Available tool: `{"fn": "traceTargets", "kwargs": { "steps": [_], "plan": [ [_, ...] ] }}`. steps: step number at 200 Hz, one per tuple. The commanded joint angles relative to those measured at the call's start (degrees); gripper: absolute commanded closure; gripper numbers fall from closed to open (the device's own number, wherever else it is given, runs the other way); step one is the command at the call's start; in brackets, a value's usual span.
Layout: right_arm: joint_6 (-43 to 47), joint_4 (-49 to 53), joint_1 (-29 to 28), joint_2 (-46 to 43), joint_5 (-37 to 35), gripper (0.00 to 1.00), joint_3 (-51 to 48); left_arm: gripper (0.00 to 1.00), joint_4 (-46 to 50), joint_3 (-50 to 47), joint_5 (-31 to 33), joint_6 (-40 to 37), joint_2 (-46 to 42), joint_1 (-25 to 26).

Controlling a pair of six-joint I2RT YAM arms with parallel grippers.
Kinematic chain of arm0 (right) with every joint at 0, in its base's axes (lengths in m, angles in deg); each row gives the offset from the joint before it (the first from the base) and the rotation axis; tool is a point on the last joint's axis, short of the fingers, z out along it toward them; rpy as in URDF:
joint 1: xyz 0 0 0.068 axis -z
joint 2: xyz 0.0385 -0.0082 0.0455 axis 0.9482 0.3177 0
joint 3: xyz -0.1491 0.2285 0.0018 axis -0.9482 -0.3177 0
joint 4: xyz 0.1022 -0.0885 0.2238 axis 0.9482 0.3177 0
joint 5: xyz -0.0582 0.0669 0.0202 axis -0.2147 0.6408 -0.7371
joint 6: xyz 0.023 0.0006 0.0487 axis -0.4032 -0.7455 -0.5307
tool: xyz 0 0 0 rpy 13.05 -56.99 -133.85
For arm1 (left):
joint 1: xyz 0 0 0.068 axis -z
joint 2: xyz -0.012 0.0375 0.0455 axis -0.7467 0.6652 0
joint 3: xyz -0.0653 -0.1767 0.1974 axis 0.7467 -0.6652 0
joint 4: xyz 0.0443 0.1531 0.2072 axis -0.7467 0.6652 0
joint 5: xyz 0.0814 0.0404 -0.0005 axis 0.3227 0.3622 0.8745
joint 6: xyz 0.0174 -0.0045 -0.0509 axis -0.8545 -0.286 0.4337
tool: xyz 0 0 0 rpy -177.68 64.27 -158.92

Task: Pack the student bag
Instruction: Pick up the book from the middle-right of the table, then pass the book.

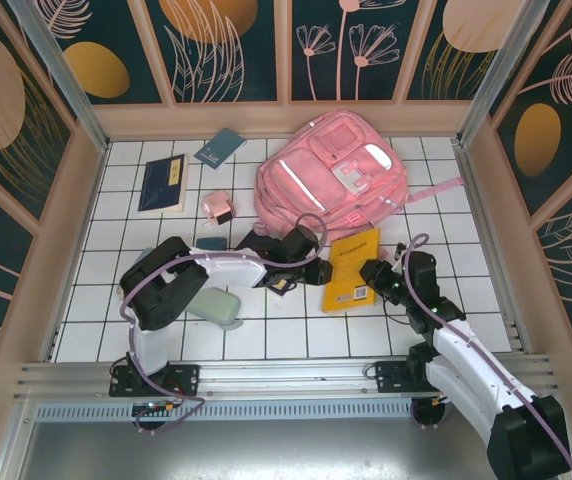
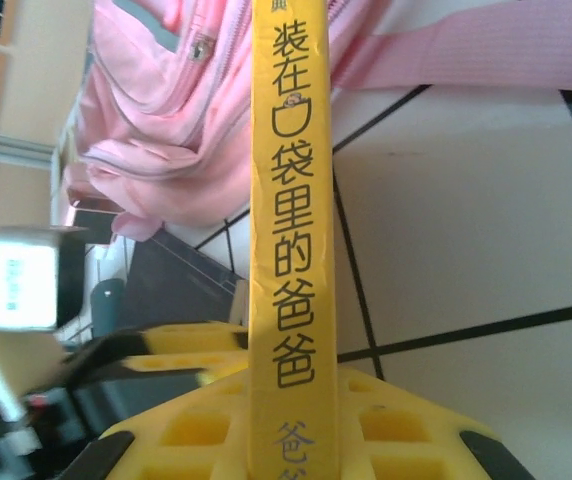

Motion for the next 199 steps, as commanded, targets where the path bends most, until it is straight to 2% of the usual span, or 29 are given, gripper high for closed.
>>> {"fn": "traceTargets", "kwargs": {
  "steps": [1, 10, 39, 81, 106, 131, 154, 162, 199],
  "plan": [
    [2.5, 0.5, 0.9, -1.5, -0.2, 1.0, 4.1, 0.56, 2.6, 1.7, 6.7, -1.6, -7.3, -0.7],
    [2.7, -0.3, 1.3, -1.5, 0.3, 1.0, 5.1, 0.53, 2.6, 1.8, 8.0, -1.6, -9.2, -1.7],
    [3.7, -3.4, 3.0, 0.1, 3.6, 1.0, 10.3, 0.33, 0.0, 1.7, 9.8, -0.1, -14.8, -5.8],
    [3.8, -9.2, 5.2, 9.5, 10.3, 1.0, 21.6, 0.31, -3.3, 5.3, 8.1, -0.1, -18.3, -9.8],
    [4.7, -9.5, 5.8, 17.9, 13.8, 1.0, 31.7, 0.3, 1.1, 11.8, 0.3, 2.9, -16.9, -13.6],
    [5.0, -11.0, 5.9, 25.1, 18.2, 1.0, 39.4, 0.26, -0.5, 13.3, -7.6, 8.6, -16.1, -17.6],
    [1.7, -17.0, 6.0, 28.8, 21.7, 1.0, 40.7, 0.19, -4.4, 11.6, -10.1, 12.9, -17.0, -19.5],
    [0.3, -19.5, 6.0, 29.6, 23.2, 1.0, 40.6, 0.13, -5.8, 10.9, -11.3, 14.0, -17.5, -19.9],
    [-5.9, -30.1, 5.8, 33.1, 29.2, 1.0, 40.3, 0.14, -12.6, 7.7, -21.1, 17.7, -17.1, -22.6]
  ]
}}
